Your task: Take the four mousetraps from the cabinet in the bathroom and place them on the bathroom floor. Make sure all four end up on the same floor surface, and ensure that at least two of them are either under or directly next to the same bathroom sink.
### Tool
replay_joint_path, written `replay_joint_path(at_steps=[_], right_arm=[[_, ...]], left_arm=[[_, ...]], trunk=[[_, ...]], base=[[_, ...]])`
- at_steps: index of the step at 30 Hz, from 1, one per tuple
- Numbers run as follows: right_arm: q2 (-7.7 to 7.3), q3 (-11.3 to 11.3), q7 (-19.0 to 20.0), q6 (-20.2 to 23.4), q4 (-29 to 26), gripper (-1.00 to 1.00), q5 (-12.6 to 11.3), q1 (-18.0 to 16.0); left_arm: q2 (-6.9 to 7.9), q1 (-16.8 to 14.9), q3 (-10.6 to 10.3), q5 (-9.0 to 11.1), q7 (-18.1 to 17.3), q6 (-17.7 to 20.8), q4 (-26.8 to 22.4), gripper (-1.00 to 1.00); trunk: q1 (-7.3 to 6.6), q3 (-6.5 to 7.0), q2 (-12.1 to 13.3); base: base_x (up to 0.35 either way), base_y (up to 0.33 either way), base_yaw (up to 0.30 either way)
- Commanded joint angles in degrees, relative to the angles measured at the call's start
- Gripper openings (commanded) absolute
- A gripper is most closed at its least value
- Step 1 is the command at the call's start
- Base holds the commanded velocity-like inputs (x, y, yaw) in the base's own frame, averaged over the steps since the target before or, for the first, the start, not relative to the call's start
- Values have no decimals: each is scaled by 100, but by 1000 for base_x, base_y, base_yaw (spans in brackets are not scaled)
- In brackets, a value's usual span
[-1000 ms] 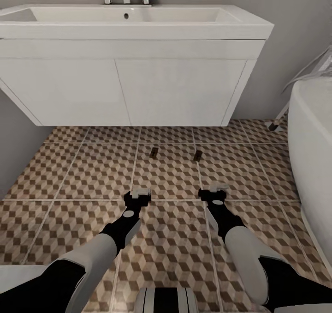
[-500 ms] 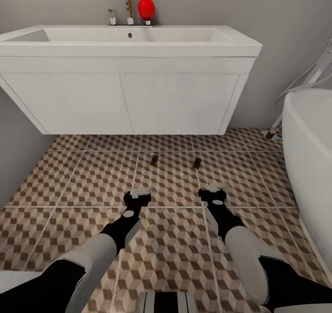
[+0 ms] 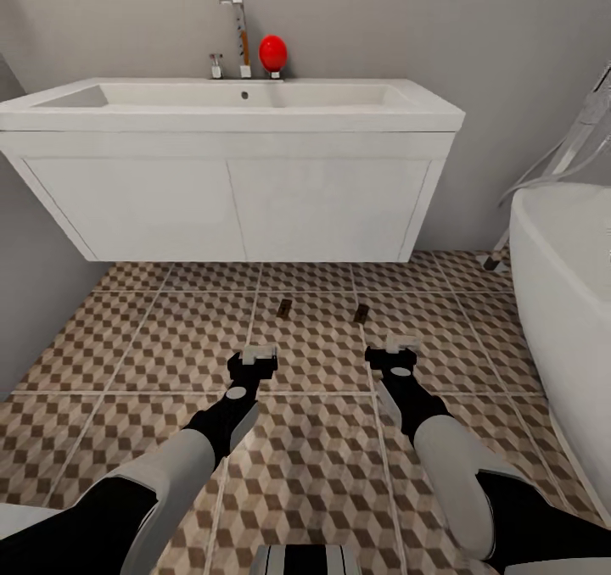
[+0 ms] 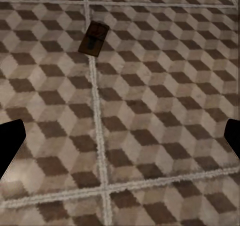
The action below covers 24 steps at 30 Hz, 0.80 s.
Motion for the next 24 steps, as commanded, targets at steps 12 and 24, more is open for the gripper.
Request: replay_joint_path(at_steps=[12,24], right_arm=[[5,-36,-9,-1,-1,100,59,-2],[6,-35,-28,4,-1,100,67,-2]], left_arm=[[0,-5,-46,88,35,-34,14,100],[0,-5,-48,90,19,-36,20,100]], trunk=[[-32,262,15],[-62,528,31]], base=[[0,0,0],[0,0,0]])
